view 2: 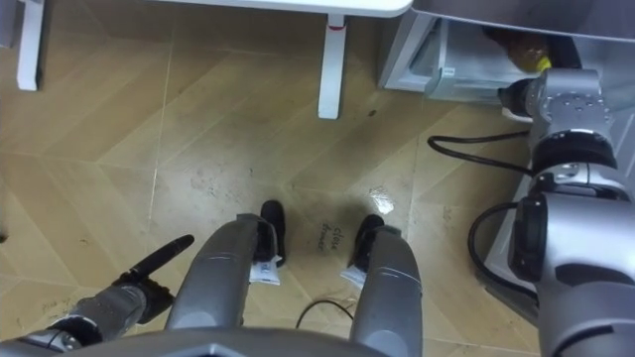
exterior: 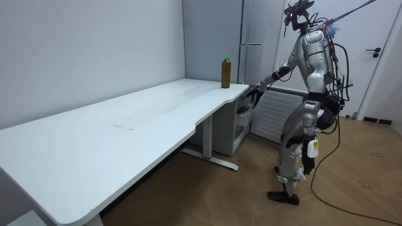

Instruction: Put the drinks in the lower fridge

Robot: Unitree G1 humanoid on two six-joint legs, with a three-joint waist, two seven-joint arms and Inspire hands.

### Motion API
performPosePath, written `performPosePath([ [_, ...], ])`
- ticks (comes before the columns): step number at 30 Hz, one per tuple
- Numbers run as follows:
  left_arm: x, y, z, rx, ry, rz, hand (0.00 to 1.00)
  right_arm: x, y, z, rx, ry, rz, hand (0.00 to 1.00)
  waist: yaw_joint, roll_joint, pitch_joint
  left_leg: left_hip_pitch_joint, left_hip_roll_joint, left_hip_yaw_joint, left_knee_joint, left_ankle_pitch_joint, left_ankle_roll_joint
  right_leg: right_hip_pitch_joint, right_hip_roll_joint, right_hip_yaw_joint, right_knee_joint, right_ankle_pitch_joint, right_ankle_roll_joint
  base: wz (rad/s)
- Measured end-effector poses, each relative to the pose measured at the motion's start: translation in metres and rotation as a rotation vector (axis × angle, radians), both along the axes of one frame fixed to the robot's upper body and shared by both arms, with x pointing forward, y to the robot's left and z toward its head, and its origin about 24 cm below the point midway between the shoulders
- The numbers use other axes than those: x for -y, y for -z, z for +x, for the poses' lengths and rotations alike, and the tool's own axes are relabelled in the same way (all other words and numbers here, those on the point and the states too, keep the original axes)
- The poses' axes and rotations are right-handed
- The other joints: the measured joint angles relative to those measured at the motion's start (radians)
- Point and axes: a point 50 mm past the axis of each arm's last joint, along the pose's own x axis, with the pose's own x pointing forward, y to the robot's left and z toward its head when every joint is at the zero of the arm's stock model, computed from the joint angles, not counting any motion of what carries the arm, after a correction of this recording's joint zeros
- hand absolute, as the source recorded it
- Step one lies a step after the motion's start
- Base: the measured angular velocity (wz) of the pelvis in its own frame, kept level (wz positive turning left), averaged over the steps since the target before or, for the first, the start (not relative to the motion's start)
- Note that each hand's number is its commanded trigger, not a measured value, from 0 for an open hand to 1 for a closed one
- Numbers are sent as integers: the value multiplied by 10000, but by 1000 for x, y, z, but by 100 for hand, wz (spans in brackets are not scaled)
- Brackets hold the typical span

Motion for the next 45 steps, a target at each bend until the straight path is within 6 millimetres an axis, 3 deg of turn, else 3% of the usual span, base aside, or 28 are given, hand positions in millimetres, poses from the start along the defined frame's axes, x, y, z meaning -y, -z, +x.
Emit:
performPosePath([
  [14,0,0,1,176,137,63,0,4,10,-6,486,-117,-312,0,57,36,19,200,36,-29,-91,0,1,276,73,-65,-201,27,29,0],
  [32,0,4,-14,182,628,-504,0,6,76,-57,14,-435,-180,0,65,136,16,2714,22,-2,-1578,24,-34,3006,337,-386,-1955,190,239,1],
  [35,-3,5,-22,289,371,-642,0,11,92,-79,-361,-232,-146,0,27,135,13,3066,26,-1,-1674,22,-41,3443,349,-460,-2146,197,250,0],
  [41,-11,7,-43,94,131,-770,0,13,111,-106,-779,-198,-117,0,-81,121,-85,4063,15,110,-2246,47,-85,4401,434,-504,-2810,306,314,-3],
  [45,-12,10,-70,-401,80,-946,0,8,130,-131,-1257,-681,-99,0,-262,173,-258,4797,3,98,-2513,49,-90,5332,550,-553,-3460,446,415,2],
])
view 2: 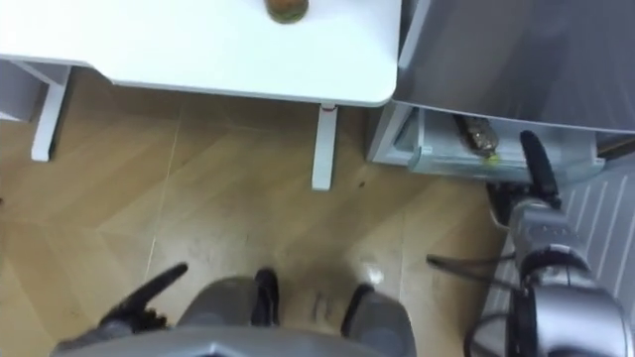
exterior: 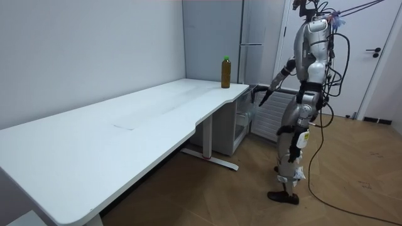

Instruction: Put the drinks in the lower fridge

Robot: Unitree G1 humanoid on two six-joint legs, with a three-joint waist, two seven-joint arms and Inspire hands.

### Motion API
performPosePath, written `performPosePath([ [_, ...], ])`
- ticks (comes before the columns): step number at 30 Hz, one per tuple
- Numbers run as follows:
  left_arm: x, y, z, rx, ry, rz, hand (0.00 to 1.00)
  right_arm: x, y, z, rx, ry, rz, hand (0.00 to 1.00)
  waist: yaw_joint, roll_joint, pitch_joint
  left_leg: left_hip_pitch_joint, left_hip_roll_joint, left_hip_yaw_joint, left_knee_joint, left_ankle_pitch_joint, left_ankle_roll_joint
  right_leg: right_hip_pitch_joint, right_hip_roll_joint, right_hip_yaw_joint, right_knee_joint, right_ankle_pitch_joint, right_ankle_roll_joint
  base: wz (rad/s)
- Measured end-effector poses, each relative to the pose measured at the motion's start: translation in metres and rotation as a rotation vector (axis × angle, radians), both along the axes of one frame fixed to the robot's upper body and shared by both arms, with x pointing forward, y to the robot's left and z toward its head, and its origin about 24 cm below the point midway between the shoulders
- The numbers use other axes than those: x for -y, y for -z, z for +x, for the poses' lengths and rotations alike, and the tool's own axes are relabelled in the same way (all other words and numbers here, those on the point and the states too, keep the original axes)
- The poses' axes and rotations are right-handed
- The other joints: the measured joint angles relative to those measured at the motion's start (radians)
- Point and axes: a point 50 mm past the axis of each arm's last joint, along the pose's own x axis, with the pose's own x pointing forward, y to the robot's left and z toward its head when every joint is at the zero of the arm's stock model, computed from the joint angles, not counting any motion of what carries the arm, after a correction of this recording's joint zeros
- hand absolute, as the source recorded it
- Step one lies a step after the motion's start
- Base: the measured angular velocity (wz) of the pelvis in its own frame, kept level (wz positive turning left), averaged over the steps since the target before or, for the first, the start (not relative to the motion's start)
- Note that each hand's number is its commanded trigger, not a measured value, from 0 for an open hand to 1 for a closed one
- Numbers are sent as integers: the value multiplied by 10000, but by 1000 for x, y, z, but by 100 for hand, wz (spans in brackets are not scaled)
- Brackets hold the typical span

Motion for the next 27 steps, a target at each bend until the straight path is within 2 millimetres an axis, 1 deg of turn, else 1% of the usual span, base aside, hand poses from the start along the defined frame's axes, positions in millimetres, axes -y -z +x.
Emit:
performPosePath([
  [1,1,1,-6,-103,-55,-96,0,-1,5,-9,-186,-126,-34,0,6,-9,-40,226,-30,-3,-120,0,0,234,6,4,-86,34,33,0],
  [2,0,1,-13,-288,-80,-76,0,-3,14,-24,-534,-390,-153,0,2,-57,-74,531,-56,-1,-286,0,0,511,6,-14,-210,39,47,0],
  [3,-1,1,-18,-388,-92,-46,0,-5,20,-34,-814,-585,-226,0,4,-87,-95,693,-71,1,-387,0,0,652,7,-20,-266,38,54,4],
  [4,-3,1,-27,-557,-261,-24,0,-9,29,-51,-1279,-995,-300,0,5,-143,-135,1005,-94,1,-528,-5,-9,948,17,-48,-429,29,78,0],
  [5,-4,1,-31,-630,-417,-23,0,-11,33,-60,-1546,-1168,-263,0,6,-160,-140,1164,-105,-4,-591,-17,-27,1102,17,-70,-500,21,94,4],
  [6,-6,1,-41,-740,-838,-8,0,-15,42,-81,-2164,-1415,-180,0,0,-193,-165,1420,-133,-22,-727,-36,-51,1368,21,-88,-680,5,121,0],
  [7,-7,0,-50,-874,-1067,27,0,-18,49,-101,-2861,-1746,-154,0,-33,-251,-154,1654,-146,-30,-815,-59,-73,1620,39,-96,-818,4,136,0],
  [8,-7,0,-53,-906,-1098,37,0,-19,52,-110,-3226,-1986,-195,0,-67,-220,-169,1746,-146,-39,-837,-62,-76,1761,50,-128,-908,12,149,8],
  [10,-7,-1,-66,-1208,-1201,144,0,-29,62,-143,-4627,-3301,-418,0,-219,-219,-155,2073,-170,-168,-948,-105,-90,2196,78,-243,-1116,23,174,12],
  [11,-6,-1,-69,-1296,-1233,159,0,-31,63,-150,-4945,-3652,-442,0,-256,-240,-144,2191,-181,-168,-1044,-105,-92,2263,77,-228,-1136,23,177,0],
  [12,-5,0,-73,-1417,-1299,151,0,-35,66,-161,-5431,-4183,-444,0,-283,-231,-111,2319,-185,-141,-1183,-105,-95,2364,86,-202,-1193,19,184,-8],
  [13,-3,0,-73,-1404,-1352,122,0,-38,68,-170,-5843,-4735,-471,0,-295,-273,-113,2441,-185,-142,-1252,-100,-104,2457,101,-178,-1246,19,184,-7],
  [14,-3,0,-74,-1399,-1386,114,0,-40,69,-174,-6024,-5027,-495,0,-287,-253,-125,2485,-184,-134,-1293,-98,-108,2471,107,-160,-1247,16,186,-10],
  [15,-1,0,-74,-1417,-1407,94,0,-42,70,-178,-6375,-5780,-601,0,-282,-277,-148,2611,-182,-101,-1402,-81,-134,2510,114,-108,-1253,13,188,-11],
  [16,1,1,-73,-1443,-1388,101,0,-44,71,-180,-6650,-6567,-754,0,-296,-230,-135,2652,-178,-101,-1400,-79,-137,2549,126,-105,-1269,13,186,-9],
  [17,1,1,-73,-1462,-1316,130,0,-44,71,-182,-6764,-6871,-840,0,-297,-250,-141,2696,-181,-108,-1400,-77,-140,2602,129,-112,-1269,13,186,0],
  [19,1,1,-74,-1569,-1300,194,0,-45,71,-186,-7271,-8188,-1295,0,-278,-244,-122,2981,-215,-110,-1536,-72,-148,2856,128,-94,-1329,5,202,0],
  [20,2,1,-75,-1595,-1320,201,0,-45,71,-186,-7382,-8548,-1435,0,-277,-244,-119,3035,-220,-108,-1565,-71,-149,2913,132,-91,-1381,3,205,-3],
  [21,1,1,-75,-1637,-1347,229,0,-46,72,-185,-7513,-9175,-1640,0,-239,-218,-90,3110,-225,-106,-1615,-71,-149,2994,144,-85,-1463,5,209,0],
  [22,1,1,-73,-1617,-1379,276,0,-47,72,-184,-7591,-9709,-1806,0,-232,-271,-103,3112,-232,-104,-1630,-71,-149,3005,142,-100,-1472,7,213,0],
  [25,2,1,-65,-1443,-1536,331,0,-51,73,-183,-7748,-10505,-2039,0,-229,-295,-91,3112,-273,-171,-1691,-72,-149,3158,140,-236,-1733,58,273,10],
  [27,1,0,-60,-1300,-1606,399,0,-55,74,-184,-7783,-10770,-1988,0,-190,-313,-84,3119,-289,-181,-1738,-72,-147,3182,143,-239,-1804,77,294,5],
])
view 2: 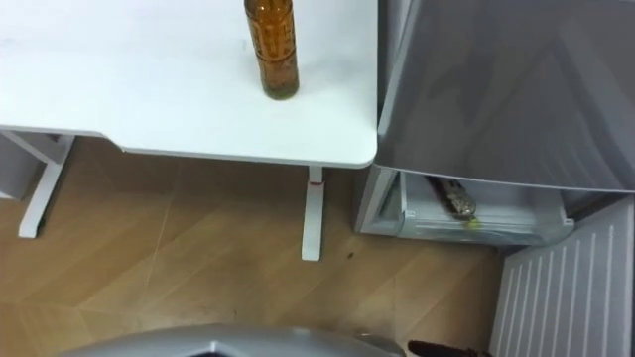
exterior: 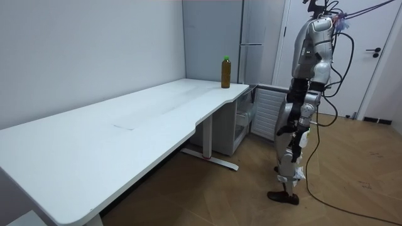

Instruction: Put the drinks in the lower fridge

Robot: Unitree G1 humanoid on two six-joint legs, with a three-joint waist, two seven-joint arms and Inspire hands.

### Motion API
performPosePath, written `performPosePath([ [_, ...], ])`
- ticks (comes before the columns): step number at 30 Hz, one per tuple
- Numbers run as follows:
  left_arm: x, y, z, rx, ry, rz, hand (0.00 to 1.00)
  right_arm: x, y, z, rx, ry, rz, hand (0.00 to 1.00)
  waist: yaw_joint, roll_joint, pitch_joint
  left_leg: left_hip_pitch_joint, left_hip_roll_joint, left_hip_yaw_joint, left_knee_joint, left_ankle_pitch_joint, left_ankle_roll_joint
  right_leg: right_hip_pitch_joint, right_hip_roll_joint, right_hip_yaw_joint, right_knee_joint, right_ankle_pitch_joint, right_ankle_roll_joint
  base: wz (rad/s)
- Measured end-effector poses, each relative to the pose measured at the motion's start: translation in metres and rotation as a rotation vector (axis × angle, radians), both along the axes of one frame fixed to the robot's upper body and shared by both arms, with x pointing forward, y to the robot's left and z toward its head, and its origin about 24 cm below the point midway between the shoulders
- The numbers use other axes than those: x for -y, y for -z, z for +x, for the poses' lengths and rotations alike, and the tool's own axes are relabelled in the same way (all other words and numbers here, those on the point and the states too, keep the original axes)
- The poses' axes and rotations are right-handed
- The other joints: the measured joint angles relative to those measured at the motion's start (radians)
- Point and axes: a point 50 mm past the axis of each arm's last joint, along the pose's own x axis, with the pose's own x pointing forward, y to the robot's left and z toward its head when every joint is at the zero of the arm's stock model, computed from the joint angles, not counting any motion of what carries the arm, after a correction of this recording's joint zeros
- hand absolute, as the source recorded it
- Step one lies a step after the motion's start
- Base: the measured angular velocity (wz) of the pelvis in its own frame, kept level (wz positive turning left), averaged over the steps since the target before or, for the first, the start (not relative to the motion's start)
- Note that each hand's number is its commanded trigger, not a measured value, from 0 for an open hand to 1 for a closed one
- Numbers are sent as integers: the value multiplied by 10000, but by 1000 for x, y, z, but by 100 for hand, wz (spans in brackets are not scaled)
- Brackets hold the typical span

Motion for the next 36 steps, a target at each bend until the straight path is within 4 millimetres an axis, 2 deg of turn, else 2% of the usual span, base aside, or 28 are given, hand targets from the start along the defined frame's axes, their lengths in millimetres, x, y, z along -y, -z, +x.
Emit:
performPosePath([
  [1,-1,-1,5,84,-50,71,0,-4,1,2,19,-139,119,0,3,45,-25,-3,-6,-1,-17,0,0,-3,0,6,-15,13,8,0],
  [3,-3,-1,12,147,-260,227,0,-9,2,3,13,-343,232,0,17,50,-25,-1,-21,-26,-42,0,0,0,-1,4,-21,21,15,0],
  [4,-5,-2,16,193,-404,327,0,-9,2,3,4,-419,230,0,51,127,-50,9,-23,-31,-39,0,0,1,-3,12,-15,26,12,0],
  [9,-12,-5,28,470,-1129,818,0,-8,2,2,-24,-656,140,0,189,207,-18,47,-24,-14,-28,0,0,17,-4,68,-17,30,8,-2],
  [12,-11,-5,32,390,-1574,1005,0,-8,2,3,-30,-754,122,0,232,251,41,200,-28,24,-107,0,0,142,-8,67,-65,30,8,0],
  [14,-12,-7,38,378,-1765,1195,0,-8,2,3,-18,-847,137,0,233,259,47,239,-35,-14,-138,0,-1,248,-2,0,-152,31,11,4],
  [17,-22,-16,56,623,-1837,1882,0,-8,2,7,-20,-1316,91,0,249,253,67,272,-33,-81,-136,-1,-2,283,18,-18,-136,32,11,5],
  [21,-41,-39,83,1071,-1428,3931,0,-8,2,13,154,-1795,-57,0,316,274,53,387,-32,-42,-227,-1,-2,320,29,62,-107,55,9,-5],
  [25,-55,-68,107,1370,-1031,6266,0,-8,2,12,318,-1855,-110,0,265,238,-15,381,-36,-53,-218,0,-1,333,29,30,-135,79,14,0],
  [30,-64,-105,131,2370,-1420,8444,0,-9,1,16,747,-2075,-91,0,257,240,-56,428,-45,-79,-198,4,-1,379,23,31,-166,79,15,0],
  [36,-66,-148,152,3812,-1711,10457,0,-9,0,18,1060,-2491,12,0,231,208,-49,533,-46,-82,-218,4,-1,460,27,99,-183,79,15,-1],
])
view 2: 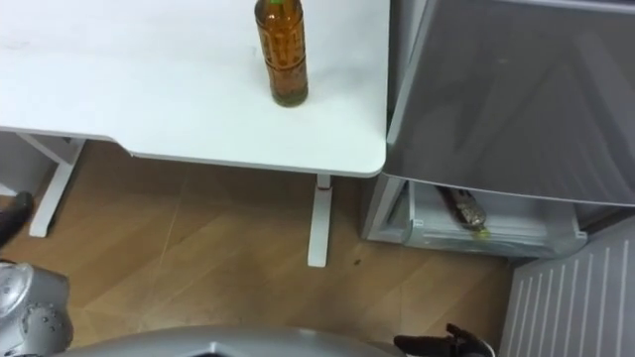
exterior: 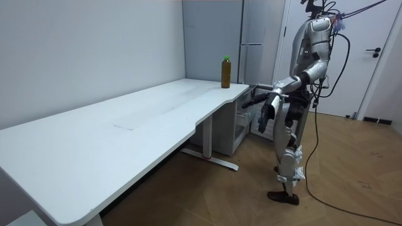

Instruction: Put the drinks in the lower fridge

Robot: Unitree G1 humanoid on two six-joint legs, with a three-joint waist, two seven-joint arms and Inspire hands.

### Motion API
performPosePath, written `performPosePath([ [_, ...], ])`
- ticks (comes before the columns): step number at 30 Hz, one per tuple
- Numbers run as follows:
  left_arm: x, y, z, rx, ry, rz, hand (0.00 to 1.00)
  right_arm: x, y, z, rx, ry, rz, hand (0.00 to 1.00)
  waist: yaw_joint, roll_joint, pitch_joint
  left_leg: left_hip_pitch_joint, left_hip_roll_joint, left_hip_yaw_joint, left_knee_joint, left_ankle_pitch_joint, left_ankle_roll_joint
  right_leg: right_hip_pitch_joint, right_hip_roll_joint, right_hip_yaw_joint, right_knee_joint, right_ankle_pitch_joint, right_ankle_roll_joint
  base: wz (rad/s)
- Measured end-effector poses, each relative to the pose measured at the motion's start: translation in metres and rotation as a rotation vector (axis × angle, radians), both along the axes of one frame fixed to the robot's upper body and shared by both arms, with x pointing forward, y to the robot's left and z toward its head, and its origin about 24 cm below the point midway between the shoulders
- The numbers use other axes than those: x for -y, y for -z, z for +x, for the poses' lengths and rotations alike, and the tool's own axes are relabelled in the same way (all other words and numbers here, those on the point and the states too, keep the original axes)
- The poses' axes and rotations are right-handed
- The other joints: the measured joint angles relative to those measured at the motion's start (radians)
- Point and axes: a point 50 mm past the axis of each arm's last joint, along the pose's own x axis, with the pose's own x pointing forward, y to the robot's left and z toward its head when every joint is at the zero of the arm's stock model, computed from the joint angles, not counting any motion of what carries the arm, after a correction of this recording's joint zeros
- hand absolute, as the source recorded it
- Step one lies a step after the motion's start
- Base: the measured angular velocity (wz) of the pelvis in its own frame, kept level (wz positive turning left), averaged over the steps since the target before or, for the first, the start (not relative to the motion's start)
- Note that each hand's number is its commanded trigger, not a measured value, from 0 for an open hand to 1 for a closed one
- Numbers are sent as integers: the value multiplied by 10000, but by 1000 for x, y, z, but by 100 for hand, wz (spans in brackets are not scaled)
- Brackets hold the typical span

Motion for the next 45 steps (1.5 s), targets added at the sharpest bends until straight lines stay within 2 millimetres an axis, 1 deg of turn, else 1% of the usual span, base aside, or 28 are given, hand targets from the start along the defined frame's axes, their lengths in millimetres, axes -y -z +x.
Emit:
performPosePath([
  [5,2,-30,12,713,586,1770,0,0,-1,4,185,-704,20,0,-43,-21,1,-2,-5,-53,1,0,0,2,6,-17,-1,0,0,1],
  [6,4,-40,15,1090,706,2158,0,0,-1,4,221,-768,26,0,-45,-18,6,-12,-7,-121,-3,0,0,9,7,-42,-16,0,0,5],
  [7,5,-50,18,1387,861,2579,0,0,-1,4,250,-771,114,0,-44,-53,-11,-13,-10,-154,-16,0,0,41,18,-50,-64,3,4,5],
  [8,6,-53,19,1457,956,2827,0,0,-1,4,252,-760,161,0,-44,-47,-15,-2,-9,-168,-20,0,0,79,37,-43,-127,33,3,0],
  [10,11,-69,24,1835,1363,3582,0,0,-1,2,233,-765,208,0,-43,-25,-7,35,-4,-184,-1,0,0,138,50,-42,-162,54,1,0],
  [13,19,-86,31,2661,2021,3858,0,0,0,3,168,-763,223,0,-34,-37,-12,13,-3,-206,13,0,0,142,56,-62,-171,54,1,1],
  [14,21,-89,32,2806,2154,3907,0,0,0,3,174,-774,238,0,-45,-33,-9,15,-3,-210,13,0,0,154,57,-72,-176,54,1,4],
  [15,25,-96,35,3154,2482,4019,0,-1,0,3,185,-804,305,0,-64,-6,9,21,-3,-220,19,0,-1,185,57,-89,-184,54,1,4],
  [16,30,-104,38,3556,2905,4153,0,-1,0,3,210,-821,370,0,-86,-38,-2,18,-4,-228,49,0,-1,209,57,-92,-186,54,1,4],
  [17,33,-108,39,3731,3136,4221,0,-1,0,4,231,-822,404,0,-99,-54,-7,18,-4,-229,67,0,-1,221,56,-93,-184,54,1,0],
  [19,41,-119,43,4298,4047,4416,0,-2,-1,7,323,-885,496,0,-218,-47,20,20,-4,-232,89,0,-1,232,56,-58,-184,54,1,0],
  [21,47,-122,49,4600,4780,4390,0,-2,-1,9,419,-916,489,0,-266,-28,50,17,-4,-228,82,0,0,215,58,-42,-185,54,1,0],
  [24,60,-123,59,4981,6165,4079,0,-2,-1,9,442,-946,540,0,-318,-56,65,7,-4,-233,93,0,0,202,57,-72,-181,54,1,0],
  [27,76,-121,67,5413,7491,3334,0,-4,-1,9,421,-1075,617,0,-354,-123,97,2,-4,-226,91,0,0,184,57,-62,-179,54,1,0],
  [30,92,-117,73,5480,8877,2882,0,-5,-1,13,461,-1185,677,0,-370,-141,107,-5,-4,-213,62,-1,0,151,61,-37,-167,54,1,0],
  [31,96,-115,74,5443,9338,2805,0,-5,-1,14,484,-1202,710,0,-480,-143,110,-3,-3,-213,50,-1,0,153,65,-31,-166,54,1,0],
  [33,98,-111,76,5327,9789,2739,0,-5,-1,17,506,-1226,743,0,-561,-129,106,-7,2,-210,37,0,-1,128,77,9,-166,55,1,-4],
  [36,100,-109,77,5361,10328,2502,0,-5,0,18,473,-1230,813,0,-621,-126,102,-5,5,-184,17,0,-1,59,83,179,-163,55,0,-11],
  [40,103,-108,78,5415,10884,2187,0,-5,0,17,491,-1208,891,0,-831,-137,100,21,4,-182,9,0,-1,59,83,192,-168,57,-3,-1],
  [45,108,-103,80,5409,11454,1743,0,-5,0,18,488,-1220,912,0,-872,-120,90,31,5,-172,6,0,-1,31,89,279,-170,57,-3,-4],
])
